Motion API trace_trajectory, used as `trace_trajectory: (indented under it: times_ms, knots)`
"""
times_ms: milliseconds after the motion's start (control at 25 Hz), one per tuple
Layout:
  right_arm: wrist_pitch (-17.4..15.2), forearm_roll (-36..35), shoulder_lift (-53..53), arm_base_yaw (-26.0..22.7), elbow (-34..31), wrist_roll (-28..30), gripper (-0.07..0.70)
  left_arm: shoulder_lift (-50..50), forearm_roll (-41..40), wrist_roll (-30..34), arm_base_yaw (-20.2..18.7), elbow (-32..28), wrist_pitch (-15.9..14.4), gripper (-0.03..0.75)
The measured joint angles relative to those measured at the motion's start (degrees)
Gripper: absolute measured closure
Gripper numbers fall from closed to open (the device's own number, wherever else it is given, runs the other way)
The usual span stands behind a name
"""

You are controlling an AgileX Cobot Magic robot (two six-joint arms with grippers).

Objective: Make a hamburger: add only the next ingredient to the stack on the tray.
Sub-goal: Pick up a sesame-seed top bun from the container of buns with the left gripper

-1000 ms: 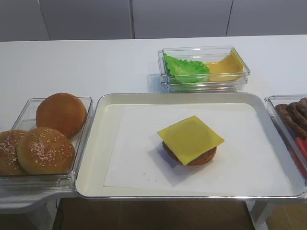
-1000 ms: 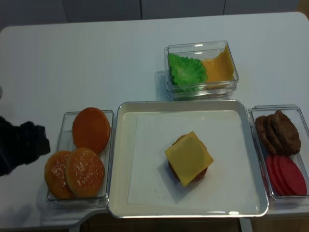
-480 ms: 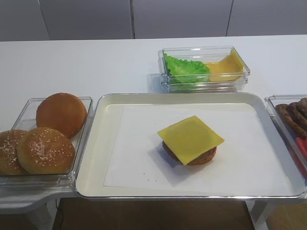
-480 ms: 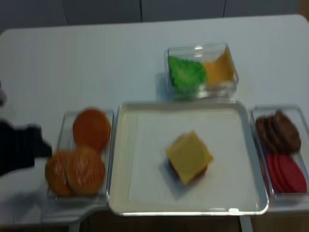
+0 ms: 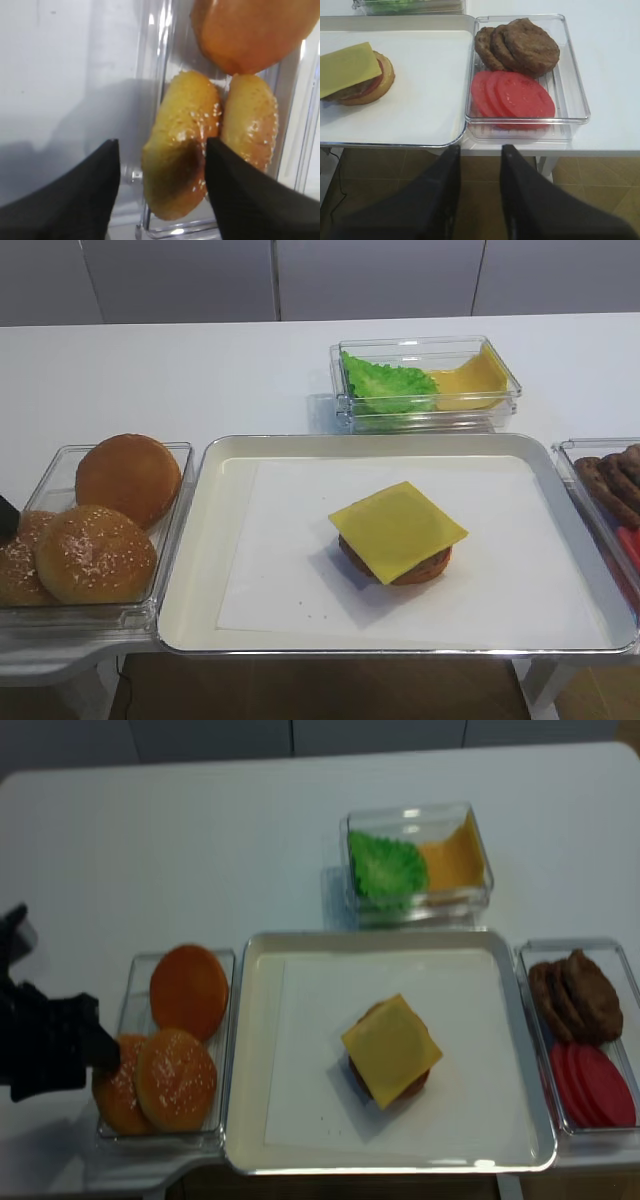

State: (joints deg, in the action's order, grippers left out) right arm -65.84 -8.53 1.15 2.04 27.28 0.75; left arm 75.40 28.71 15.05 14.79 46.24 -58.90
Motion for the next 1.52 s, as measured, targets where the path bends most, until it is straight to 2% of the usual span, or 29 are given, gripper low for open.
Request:
trace_trajectory:
  times_ms: [360,560,800,1040,1200,1360,1520]
  knots:
    - [0.0,0.0,0.0,0.0,0.0,0.0,0.423,0.2,1.2,1.6,0.0,0.1,-1.7,0.308]
    - [0.0,0.0,0.0,0.0,0.0,0.0,0.423,0.2,1.2,1.6,0.1,0.2,-1.8,0.308]
    - [0.0,0.0,0.0,0.0,0.0,0.0,0.423,0.5,1.2,1.6,0.1,0.2,-0.1,0.308]
    - [0.0,0.0,0.0,0.0,0.0,0.0,0.423,2.1,1.3,1.7,0.1,0.3,-0.2,0.308]
    - [0.0,0.0,0.0,0.0,0.0,0.0,0.423,2.1,1.3,1.7,0.1,0.3,-1.3,0.311]
    - [0.0,0.0,0.0,0.0,0.0,0.0,0.423,2.1,2.8,1.8,0.1,0.3,-3.7,0.360]
    - [0.0,0.0,0.0,0.0,0.0,0.0,0.423,2.1,3.3,1.8,0.1,0.4,-4.1,0.437]
